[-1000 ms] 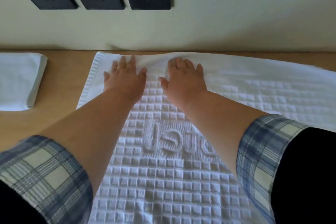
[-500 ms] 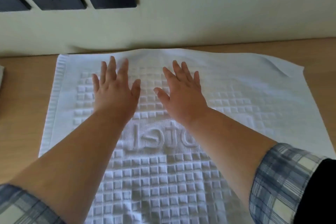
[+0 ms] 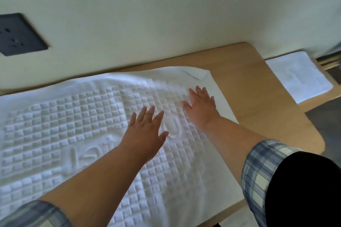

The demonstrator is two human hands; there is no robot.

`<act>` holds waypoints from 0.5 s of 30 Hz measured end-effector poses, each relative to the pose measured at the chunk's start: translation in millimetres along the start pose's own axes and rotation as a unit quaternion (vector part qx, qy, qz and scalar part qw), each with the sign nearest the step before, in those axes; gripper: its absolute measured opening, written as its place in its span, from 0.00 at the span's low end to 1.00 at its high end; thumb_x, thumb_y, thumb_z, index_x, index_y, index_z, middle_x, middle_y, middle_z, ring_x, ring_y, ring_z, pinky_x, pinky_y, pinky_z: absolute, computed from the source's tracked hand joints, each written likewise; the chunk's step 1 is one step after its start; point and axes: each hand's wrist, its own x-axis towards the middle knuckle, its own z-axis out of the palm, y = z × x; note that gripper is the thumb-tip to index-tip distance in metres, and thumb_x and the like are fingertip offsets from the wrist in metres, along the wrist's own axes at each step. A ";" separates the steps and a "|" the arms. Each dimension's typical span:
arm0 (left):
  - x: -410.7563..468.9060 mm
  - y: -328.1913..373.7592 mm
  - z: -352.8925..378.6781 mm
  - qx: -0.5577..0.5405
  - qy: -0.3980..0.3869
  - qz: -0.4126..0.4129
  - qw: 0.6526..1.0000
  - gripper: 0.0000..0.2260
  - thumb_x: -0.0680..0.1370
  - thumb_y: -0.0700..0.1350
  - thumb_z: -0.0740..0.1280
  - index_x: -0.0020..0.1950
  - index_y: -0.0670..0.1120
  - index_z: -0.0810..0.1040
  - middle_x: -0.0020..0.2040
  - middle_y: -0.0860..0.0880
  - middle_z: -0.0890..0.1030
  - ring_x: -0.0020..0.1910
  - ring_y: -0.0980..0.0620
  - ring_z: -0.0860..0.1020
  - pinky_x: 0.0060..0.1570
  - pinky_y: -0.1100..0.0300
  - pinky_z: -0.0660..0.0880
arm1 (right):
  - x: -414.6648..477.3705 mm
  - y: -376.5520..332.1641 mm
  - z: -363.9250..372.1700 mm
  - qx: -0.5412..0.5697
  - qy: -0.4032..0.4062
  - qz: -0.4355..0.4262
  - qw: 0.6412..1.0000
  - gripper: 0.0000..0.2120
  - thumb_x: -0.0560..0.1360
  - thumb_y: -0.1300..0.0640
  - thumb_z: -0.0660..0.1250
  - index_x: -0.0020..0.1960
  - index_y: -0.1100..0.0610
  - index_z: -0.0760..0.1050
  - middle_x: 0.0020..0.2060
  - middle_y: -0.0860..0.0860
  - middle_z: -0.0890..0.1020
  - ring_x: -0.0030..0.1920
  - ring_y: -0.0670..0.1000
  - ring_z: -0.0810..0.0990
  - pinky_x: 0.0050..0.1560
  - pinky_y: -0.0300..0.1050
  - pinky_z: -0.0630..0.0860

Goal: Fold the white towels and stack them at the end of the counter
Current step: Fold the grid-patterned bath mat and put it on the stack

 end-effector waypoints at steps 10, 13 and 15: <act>153.3 61.3 -0.2 -0.005 0.037 -0.089 0.995 0.31 0.81 0.63 0.48 0.81 0.53 0.46 0.81 0.46 0.45 0.79 0.46 0.41 0.76 0.44 0.41 | 110.8 48.0 -17.9 -0.024 0.030 -0.117 0.992 0.28 0.84 0.46 0.48 0.81 0.53 0.48 0.81 0.56 0.46 0.80 0.55 0.43 0.79 0.55 0.44; 178.5 71.1 0.3 0.016 0.052 -0.137 0.989 0.30 0.81 0.64 0.46 0.81 0.54 0.48 0.81 0.45 0.45 0.79 0.44 0.41 0.76 0.43 0.42 | 126.4 55.0 -25.4 -0.013 0.024 -0.148 0.989 0.29 0.83 0.47 0.52 0.81 0.52 0.50 0.81 0.57 0.47 0.80 0.56 0.44 0.78 0.57 0.45; 186.7 76.0 1.7 0.012 0.057 -0.158 0.986 0.31 0.81 0.65 0.47 0.81 0.53 0.48 0.81 0.45 0.44 0.79 0.43 0.41 0.76 0.43 0.42 | 128.6 60.0 -29.9 0.005 0.051 -0.186 0.981 0.27 0.82 0.49 0.57 0.79 0.54 0.59 0.79 0.58 0.55 0.79 0.58 0.52 0.77 0.58 0.51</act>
